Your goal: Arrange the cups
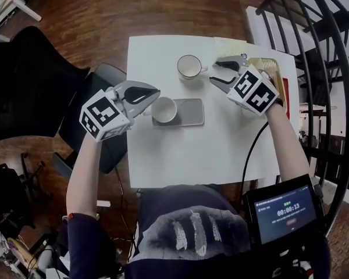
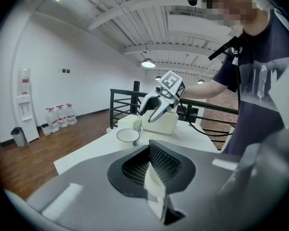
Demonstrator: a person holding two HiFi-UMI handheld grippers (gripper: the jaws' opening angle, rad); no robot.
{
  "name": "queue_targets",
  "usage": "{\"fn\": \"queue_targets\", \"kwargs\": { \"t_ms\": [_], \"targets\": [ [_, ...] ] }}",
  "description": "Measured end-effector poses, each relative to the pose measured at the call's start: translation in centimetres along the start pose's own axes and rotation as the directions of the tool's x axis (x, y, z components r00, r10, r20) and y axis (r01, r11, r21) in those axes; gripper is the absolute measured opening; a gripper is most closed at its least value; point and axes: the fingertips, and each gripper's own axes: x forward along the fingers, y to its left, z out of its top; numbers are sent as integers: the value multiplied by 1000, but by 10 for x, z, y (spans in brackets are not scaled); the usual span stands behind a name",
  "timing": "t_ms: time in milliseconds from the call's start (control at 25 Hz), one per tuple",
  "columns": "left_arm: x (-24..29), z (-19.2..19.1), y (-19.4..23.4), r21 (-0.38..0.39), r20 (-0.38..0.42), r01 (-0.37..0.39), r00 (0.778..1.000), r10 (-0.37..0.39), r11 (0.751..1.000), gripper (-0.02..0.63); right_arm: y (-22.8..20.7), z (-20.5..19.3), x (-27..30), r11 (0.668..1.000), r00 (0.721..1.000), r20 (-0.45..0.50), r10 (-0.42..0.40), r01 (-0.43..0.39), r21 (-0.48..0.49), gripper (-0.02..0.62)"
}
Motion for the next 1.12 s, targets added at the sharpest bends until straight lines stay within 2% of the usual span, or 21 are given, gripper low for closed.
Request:
{"fn": "queue_targets", "kwargs": {
  "t_ms": [120, 280, 440, 680, 800, 840, 1120],
  "targets": [
    [-6, -3, 0, -16, 1, -8, 1000, 8, 1000, 14, -9, -1, 19, 996, 997, -73, 19, -26, -88, 179],
    [-13, -15, 6, -34, -2, -22, 1000, 22, 999, 14, -8, -7, 53, 985, 986, -143, 81, -101, -137, 179],
    [-16, -21, 13, -42, -3, -35, 999, 35, 999, 14, -11, -18, 75, 971, 969, -226, 95, -141, -193, 179],
    [-10, -27, 15, -48, -13, -28, 1000, 28, 998, 14, -15, -20, 88, 958, 958, -263, 113, -176, -227, 177],
    [-6, -30, 13, -45, -25, -24, 999, 23, 999, 14, -11, -22, 91, 945, 952, -278, 126, -201, -258, 126],
    [-6, -31, 12, -46, -28, -23, 999, 22, 999, 14, -10, -22, 92, 942, 952, -280, 127, -204, -268, 85],
    [-6, -35, 10, -48, -43, -21, 999, 19, 999, 14, -7, -20, 92, 934, 952, -279, 124, -207, -291, 74]
  ]
}}
